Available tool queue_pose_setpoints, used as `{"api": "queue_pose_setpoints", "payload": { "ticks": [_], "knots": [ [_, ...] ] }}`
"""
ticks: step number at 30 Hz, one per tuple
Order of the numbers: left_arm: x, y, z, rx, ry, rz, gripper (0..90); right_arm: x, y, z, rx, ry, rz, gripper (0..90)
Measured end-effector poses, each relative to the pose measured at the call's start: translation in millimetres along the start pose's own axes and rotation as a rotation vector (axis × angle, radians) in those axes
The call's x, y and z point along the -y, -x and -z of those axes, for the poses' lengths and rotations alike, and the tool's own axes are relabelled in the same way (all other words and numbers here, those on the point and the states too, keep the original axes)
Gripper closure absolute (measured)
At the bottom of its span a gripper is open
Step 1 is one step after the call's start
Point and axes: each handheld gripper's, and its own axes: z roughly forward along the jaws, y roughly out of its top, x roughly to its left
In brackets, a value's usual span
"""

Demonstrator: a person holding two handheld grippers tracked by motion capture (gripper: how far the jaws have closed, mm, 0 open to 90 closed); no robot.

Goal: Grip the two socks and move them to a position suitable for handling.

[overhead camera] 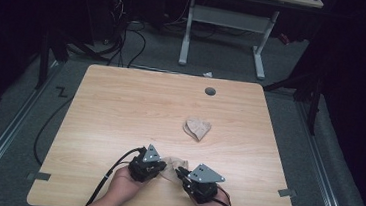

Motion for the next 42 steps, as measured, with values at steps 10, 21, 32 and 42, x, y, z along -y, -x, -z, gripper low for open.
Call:
{"api": "queue_pose_setpoints", "payload": {
  "ticks": [10, 21, 32, 42],
  "knots": [
    [6.9, -5.0, 11.1, -0.034, -0.023, -0.009, 84.3, 11.6, 17.4, 8.1, 0.042, -0.018, -0.048, 82.6],
    [8.9, -4.7, 34.4, -0.086, 0.025, -0.014, 76.1, 16.1, 44.8, 18.5, 0.127, -0.012, -0.118, 75.1],
    [13.5, -14.0, 21.8, -0.086, -0.04, -0.008, 70.2, 22.1, 46.6, -25.8, 0.072, -0.203, -0.086, 81.2],
    [24.1, -0.7, 44.2, -0.084, -0.068, -0.029, 67.0, 24.4, 21.4, -9.8, 0.019, -0.193, -0.044, 77.6]
  ]
}}
